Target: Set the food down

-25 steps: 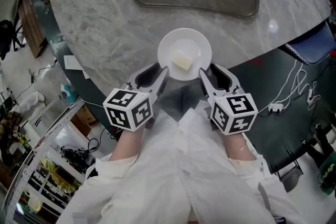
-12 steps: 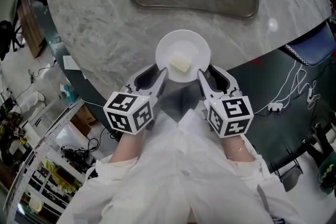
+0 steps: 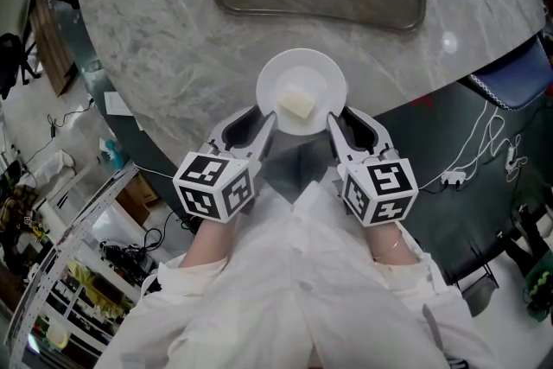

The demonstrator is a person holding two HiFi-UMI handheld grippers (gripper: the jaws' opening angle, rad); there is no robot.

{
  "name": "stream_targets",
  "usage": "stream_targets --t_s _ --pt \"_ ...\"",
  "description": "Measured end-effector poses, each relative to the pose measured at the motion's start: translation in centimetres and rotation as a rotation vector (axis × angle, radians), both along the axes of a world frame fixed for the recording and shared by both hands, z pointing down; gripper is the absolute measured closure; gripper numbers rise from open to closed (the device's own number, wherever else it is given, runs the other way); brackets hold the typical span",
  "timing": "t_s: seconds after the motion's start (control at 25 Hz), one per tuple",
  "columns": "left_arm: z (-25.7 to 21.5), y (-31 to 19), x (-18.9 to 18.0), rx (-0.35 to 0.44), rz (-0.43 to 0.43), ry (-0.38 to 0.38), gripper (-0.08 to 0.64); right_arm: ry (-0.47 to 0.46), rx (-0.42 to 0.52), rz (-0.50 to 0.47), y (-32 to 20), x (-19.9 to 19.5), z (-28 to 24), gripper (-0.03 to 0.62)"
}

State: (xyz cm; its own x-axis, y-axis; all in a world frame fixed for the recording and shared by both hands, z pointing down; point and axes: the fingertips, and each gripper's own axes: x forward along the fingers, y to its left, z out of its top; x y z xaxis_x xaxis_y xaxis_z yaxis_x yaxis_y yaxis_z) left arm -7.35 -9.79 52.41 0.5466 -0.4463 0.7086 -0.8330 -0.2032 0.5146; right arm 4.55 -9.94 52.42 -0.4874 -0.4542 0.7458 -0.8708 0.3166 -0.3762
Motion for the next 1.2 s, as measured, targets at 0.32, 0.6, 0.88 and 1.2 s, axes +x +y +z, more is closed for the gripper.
stream_targets --t_s 0.32,0.6,0.88,1.2 --pt "0.0 0.0 0.0 0.007 -0.015 -0.023 0.458 0.011 0.000 0.003 -0.1 0.1 -0.1 0.505" --pt "-0.6 0.5 0.4 0.018 -0.001 -0.004 0.459 0.013 0.034 0.030 -0.4 0.6 -0.8 0.514" --pt "-1.9 0.8 0.5 0.049 0.018 0.001 0.459 0.007 0.068 0.044 -0.1 0.7 -2.3 0.516" --pt "-3.3 0.3 0.4 0.071 0.036 0.006 0.457 0.013 0.094 0.050 -0.7 0.7 -3.8 0.518"
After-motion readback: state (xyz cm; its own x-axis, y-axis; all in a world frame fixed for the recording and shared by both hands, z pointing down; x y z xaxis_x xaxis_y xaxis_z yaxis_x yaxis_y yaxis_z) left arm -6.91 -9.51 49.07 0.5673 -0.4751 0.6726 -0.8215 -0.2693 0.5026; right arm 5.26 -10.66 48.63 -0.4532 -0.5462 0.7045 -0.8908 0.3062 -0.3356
